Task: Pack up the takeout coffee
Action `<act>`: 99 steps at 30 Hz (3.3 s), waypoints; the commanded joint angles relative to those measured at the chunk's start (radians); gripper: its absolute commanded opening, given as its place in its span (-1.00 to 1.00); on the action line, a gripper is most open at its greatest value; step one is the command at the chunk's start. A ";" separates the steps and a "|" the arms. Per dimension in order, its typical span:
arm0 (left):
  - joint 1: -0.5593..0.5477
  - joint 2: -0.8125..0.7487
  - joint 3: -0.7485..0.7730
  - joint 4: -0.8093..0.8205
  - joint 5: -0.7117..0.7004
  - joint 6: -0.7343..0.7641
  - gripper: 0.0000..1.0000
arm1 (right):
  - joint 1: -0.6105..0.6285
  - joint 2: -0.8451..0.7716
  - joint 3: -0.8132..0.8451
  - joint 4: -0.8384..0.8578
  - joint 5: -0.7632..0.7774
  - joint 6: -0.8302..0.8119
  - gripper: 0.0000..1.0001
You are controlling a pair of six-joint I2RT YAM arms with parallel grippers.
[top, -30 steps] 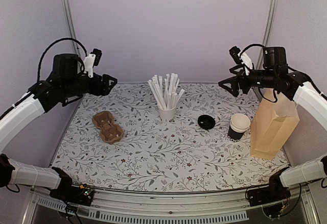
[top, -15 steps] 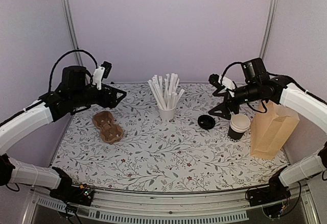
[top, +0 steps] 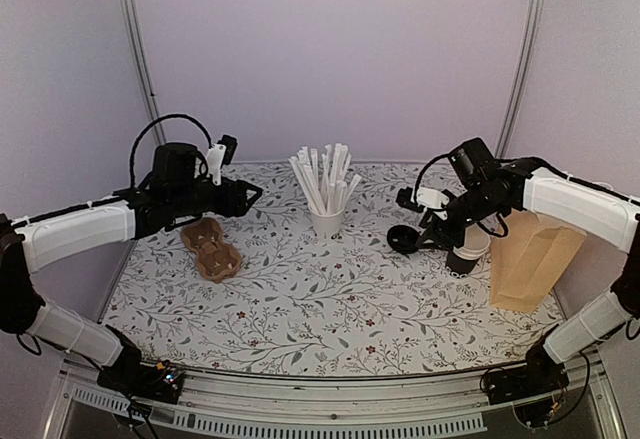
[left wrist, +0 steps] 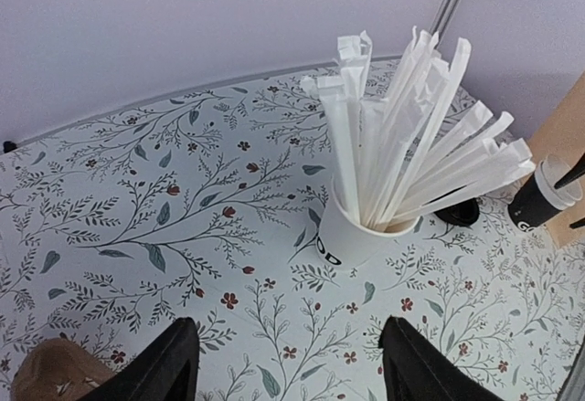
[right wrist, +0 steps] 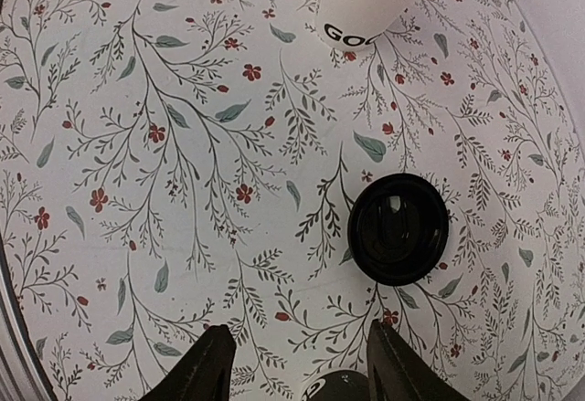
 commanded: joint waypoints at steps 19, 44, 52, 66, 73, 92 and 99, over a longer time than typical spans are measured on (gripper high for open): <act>-0.016 -0.079 0.007 0.021 -0.028 0.000 0.41 | -0.144 -0.153 -0.048 -0.283 0.144 -0.082 -0.31; -0.032 -0.115 -0.018 0.047 -0.021 0.011 0.41 | -0.183 -0.012 0.003 -0.303 0.173 -0.004 -0.56; -0.041 -0.113 -0.018 0.045 -0.026 0.013 0.41 | -0.187 0.005 0.024 -0.324 0.134 0.004 -0.86; -0.045 -0.135 -0.023 0.052 -0.044 0.015 0.41 | -0.178 -0.059 0.080 -0.383 0.023 0.020 -1.00; -0.056 -0.174 -0.042 0.055 -0.039 -0.059 0.40 | -0.026 -0.107 0.078 -0.347 -0.023 0.031 -1.00; -0.383 -0.296 -0.279 0.188 -0.191 -0.694 0.70 | 0.403 0.247 0.451 -0.199 0.003 0.028 -1.00; -0.407 -0.202 -0.302 0.265 -0.164 -0.802 0.60 | 0.440 0.347 0.498 -0.112 0.003 0.125 -1.00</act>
